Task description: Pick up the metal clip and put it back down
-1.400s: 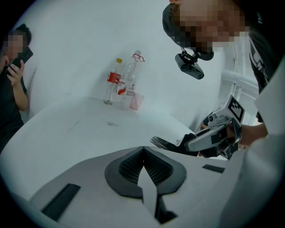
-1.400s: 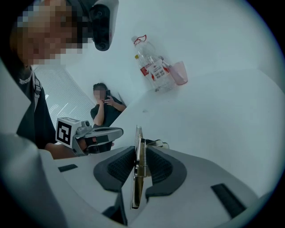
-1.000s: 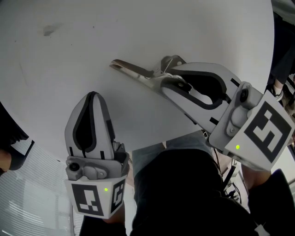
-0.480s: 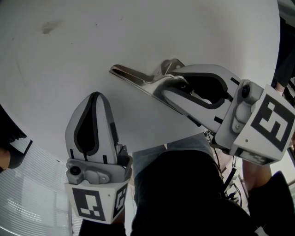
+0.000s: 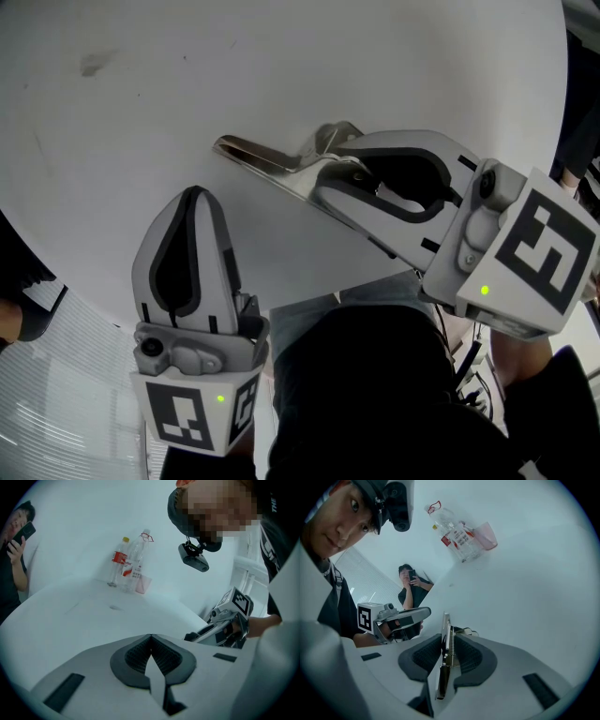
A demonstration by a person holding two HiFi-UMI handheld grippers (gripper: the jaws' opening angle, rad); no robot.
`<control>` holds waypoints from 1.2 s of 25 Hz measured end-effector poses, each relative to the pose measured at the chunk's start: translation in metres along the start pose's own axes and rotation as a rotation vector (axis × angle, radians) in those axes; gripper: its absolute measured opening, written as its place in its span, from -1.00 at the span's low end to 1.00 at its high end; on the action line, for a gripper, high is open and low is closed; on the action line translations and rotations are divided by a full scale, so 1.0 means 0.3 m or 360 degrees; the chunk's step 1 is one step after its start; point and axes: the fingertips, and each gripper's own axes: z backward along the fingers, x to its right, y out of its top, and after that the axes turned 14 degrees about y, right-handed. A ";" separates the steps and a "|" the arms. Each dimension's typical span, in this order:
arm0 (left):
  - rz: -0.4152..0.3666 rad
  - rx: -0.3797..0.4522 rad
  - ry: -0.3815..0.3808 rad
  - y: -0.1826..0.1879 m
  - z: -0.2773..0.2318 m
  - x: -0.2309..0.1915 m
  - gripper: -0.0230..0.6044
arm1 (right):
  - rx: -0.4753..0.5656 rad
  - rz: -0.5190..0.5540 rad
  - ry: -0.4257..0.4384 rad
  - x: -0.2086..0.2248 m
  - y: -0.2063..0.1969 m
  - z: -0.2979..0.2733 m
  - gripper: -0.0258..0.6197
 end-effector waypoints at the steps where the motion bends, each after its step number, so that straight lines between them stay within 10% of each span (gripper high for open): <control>1: -0.0004 -0.0010 0.0004 0.001 0.001 0.003 -0.86 | 0.0001 0.0000 -0.0001 0.000 0.000 0.000 -0.62; 23: -0.0123 -0.0187 0.0212 0.035 0.055 -0.080 -0.86 | 0.0039 0.0007 -0.0117 0.016 0.017 0.022 -0.56; 30: -0.0181 -0.0013 0.0249 0.187 0.075 -0.041 -0.86 | 0.0260 0.0246 -0.0337 -0.045 0.190 0.121 -0.83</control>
